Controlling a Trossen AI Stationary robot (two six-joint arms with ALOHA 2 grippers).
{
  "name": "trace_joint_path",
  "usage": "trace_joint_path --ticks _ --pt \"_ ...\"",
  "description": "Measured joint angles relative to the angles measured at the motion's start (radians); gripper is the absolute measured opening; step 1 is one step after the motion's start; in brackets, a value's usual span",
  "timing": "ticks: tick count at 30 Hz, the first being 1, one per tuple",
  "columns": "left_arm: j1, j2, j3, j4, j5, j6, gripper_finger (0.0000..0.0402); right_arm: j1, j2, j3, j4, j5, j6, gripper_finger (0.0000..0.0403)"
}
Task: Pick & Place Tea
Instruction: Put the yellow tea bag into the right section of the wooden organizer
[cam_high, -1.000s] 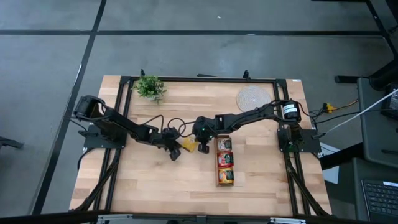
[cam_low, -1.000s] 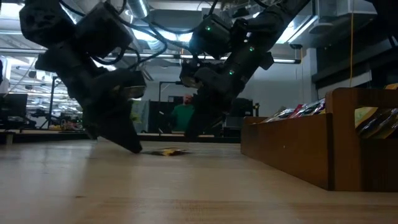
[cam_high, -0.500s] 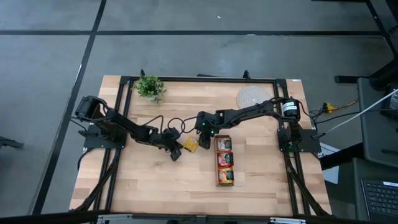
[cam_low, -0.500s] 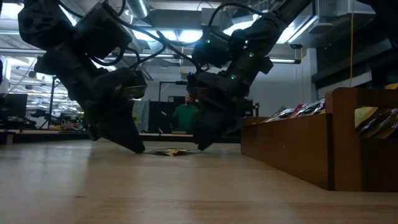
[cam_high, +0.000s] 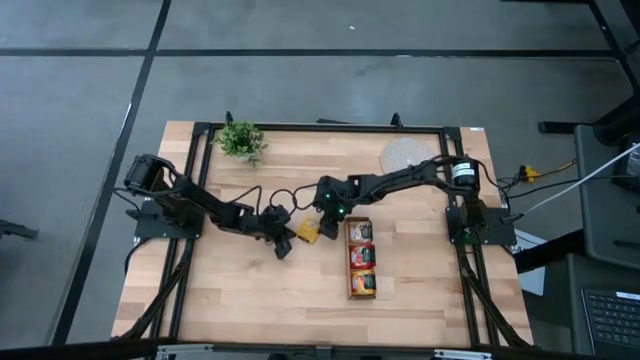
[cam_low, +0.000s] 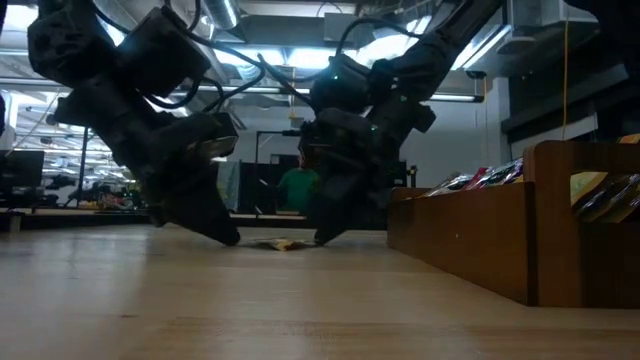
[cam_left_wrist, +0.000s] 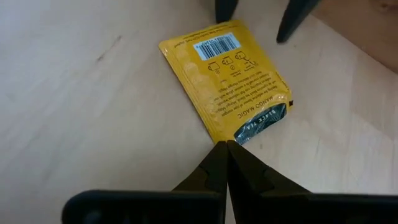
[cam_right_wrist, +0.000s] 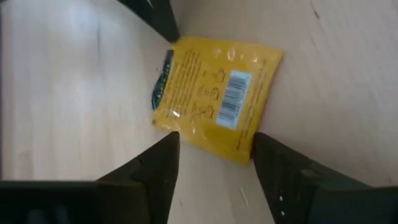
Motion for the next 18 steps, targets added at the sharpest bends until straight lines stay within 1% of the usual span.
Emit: trace_joint_path --ticks 4,11,15,18 --pt "0.014 0.001 0.001 0.008 -0.005 0.006 0.0002 -0.001 0.036 0.003 0.041 -0.048 0.015 0.0197" --pt "0.028 0.000 0.002 0.017 -0.001 0.022 0.0002 0.000 0.045 0.003 0.070 -0.052 0.017 0.0173" --pt "0.028 0.000 0.002 0.020 -0.002 0.025 0.0002 -0.004 0.047 0.002 0.074 -0.052 0.016 0.0142" --pt "0.028 0.000 0.002 0.024 -0.003 0.030 0.0002 -0.004 0.048 0.001 0.084 -0.050 0.016 0.0108"
